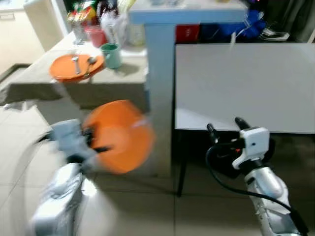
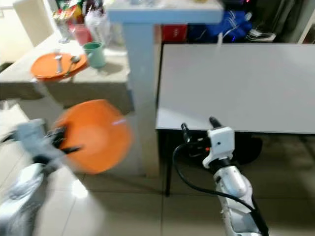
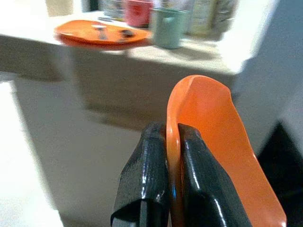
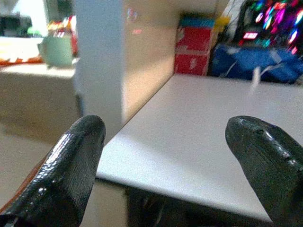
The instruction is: Setting the table
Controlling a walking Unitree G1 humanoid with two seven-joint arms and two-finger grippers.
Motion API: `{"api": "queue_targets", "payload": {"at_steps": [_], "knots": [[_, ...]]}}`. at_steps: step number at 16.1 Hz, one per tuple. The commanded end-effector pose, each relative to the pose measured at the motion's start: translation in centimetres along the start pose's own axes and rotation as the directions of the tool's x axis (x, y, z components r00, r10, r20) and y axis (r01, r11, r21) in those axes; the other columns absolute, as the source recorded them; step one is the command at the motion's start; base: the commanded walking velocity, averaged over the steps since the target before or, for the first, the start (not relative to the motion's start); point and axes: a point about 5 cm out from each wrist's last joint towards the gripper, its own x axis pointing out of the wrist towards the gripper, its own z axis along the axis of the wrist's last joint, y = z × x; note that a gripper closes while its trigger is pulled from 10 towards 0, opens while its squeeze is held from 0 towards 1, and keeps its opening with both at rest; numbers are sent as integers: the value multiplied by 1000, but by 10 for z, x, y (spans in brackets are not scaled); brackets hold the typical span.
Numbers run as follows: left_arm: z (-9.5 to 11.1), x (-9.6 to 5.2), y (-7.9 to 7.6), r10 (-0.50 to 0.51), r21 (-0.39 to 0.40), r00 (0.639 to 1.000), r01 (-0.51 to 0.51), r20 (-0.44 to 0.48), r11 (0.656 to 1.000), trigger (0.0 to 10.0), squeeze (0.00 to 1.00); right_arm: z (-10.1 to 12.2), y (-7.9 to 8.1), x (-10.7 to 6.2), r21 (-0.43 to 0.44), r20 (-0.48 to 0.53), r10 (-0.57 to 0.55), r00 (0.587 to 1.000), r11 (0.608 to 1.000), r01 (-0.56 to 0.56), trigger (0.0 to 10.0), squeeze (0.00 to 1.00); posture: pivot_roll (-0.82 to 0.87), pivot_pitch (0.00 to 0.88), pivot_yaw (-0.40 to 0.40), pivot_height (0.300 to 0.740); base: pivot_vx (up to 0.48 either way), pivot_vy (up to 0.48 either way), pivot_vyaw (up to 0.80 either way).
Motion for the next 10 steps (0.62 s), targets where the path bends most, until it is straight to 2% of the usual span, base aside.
{"api": "queue_targets", "payload": {"at_steps": [1, 2, 3, 4, 6, 8, 10], "knots": [[-3, -13, 10, -10, -5, 1000, 10, -14, 1000, 0, 0, 0, 6, -2, 20, -3, 32, 1000, 999, -31, 10000, 0, -147, 6, 81, 740, 0, -431, 0], [-16, -24, 10, -56, -12, 995, 56, -76, 998, 0, 0, -1, 10, -1, 30, -6, 45, 999, 999, -44, 10000, 0, -131, 10, 92, 740, 0, -431, 0], [-21, -25, 6, -80, -14, 992, 79, -95, 997, 0, 0, -1, 14, 1, 41, -2, 58, 998, 997, -58, 10000, 0, -132, 10, 94, 740, 0, -435, 0], [-21, -24, 4, -84, -18, 992, 83, -90, 996, 0, 0, -1, 15, 2, 41, 0, 63, 998, 997, -62, 10000, 0, -132, 10, 95, 740, 0, -435, 0], [-10, -12, -9, -122, -34, 992, 120, -38, 992, 0, 0, 2, 19, 5, 28, 9, 53, 999, 998, -53, 10000, 0, -141, 11, 101, 740, 0, -431, 647], [-4, -9, -12, -156, -17, 988, 155, -12, 988, 0, 0, 3, 19, 3, 32, 10, 44, 999, 999, -44, 10000, 0, -147, 13, 104, 740, 0, -428, 638], [5, -1, -23, -208, -7, 978, 208, 21, 978, 0, 0, 4, 20, 1, 27, 12, 40, 999, 999, -40, 10000, 0, -160, 15, 110, 740, 0, -428, 634]]}}
